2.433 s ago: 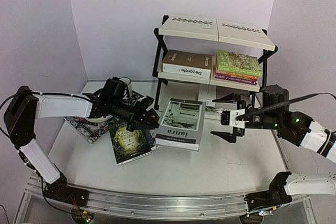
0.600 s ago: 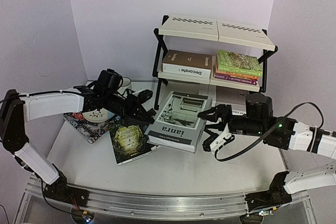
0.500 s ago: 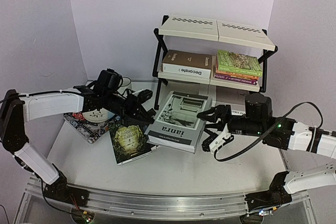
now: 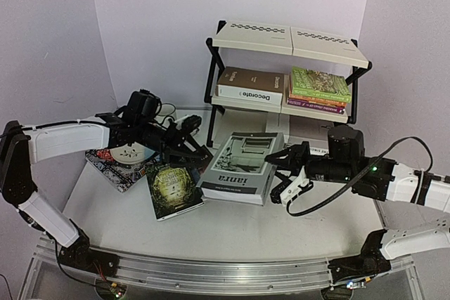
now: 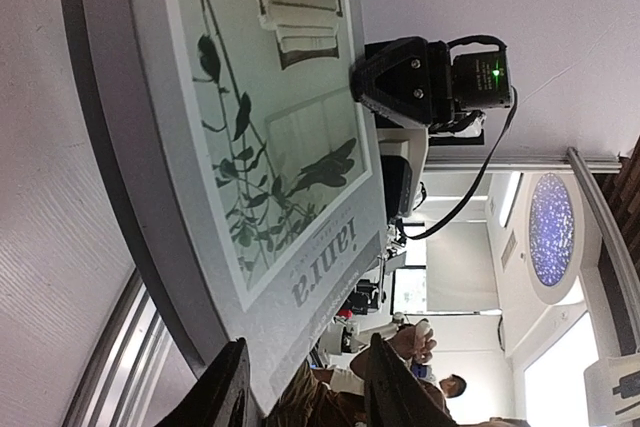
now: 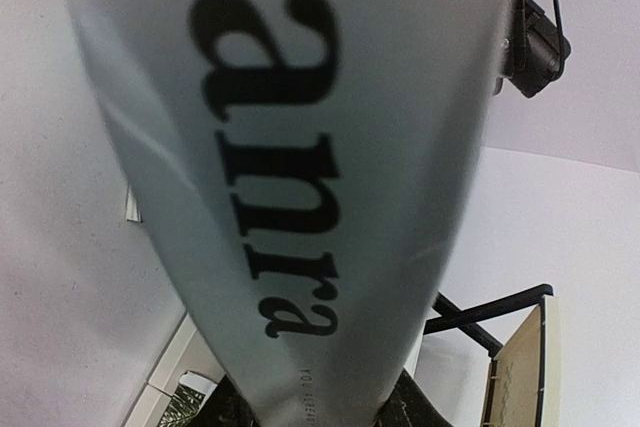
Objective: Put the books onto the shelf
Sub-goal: Pass from the left arm to the right, then place the book on the book pile on the shelf.
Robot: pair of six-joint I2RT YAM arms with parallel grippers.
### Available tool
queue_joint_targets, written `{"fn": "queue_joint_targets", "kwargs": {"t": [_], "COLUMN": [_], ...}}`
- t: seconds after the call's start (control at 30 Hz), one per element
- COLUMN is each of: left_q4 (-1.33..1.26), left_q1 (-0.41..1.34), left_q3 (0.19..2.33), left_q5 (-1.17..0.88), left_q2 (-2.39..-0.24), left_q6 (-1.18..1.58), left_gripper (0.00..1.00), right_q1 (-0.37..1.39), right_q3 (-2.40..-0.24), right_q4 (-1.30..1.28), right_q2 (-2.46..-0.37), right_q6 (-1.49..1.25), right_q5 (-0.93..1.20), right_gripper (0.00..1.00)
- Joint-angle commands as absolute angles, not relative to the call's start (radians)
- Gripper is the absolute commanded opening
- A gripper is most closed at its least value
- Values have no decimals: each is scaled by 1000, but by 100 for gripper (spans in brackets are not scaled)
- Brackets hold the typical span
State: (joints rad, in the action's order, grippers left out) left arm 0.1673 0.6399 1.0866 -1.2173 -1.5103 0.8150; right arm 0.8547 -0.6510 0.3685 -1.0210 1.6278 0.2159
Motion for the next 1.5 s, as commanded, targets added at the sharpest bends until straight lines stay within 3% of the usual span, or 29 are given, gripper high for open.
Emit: {"fn": "queue_joint_targets", "kwargs": {"t": [0.0,0.37,0.8,1.17,1.47], "left_q4": [151,278,634,807,881], "left_q1": [613,463,408,401,400], "left_q3": [1136,1160,1377,1474,1517], "left_q5": [-1195,-1121,-1009,-888,-787], "left_q2": [-1457,-1347,-1300,-1284,-1270], "left_q6": [803,733,503,416,378], "left_gripper": [44,50,49,49,48], "right_q1": [862,891,1035,1165,1191], "right_q3": [-685,-790,-887,-1059,-1143], "right_q4": [369,283,246,428,556], "right_q2": [-987,-1035,-1131,-1374,-1495], "right_q6": [1600,1469,1444,1470,1532], "right_q5": [209,109,-113,-603,-741], "right_gripper": [30,26,29,23,22]}}
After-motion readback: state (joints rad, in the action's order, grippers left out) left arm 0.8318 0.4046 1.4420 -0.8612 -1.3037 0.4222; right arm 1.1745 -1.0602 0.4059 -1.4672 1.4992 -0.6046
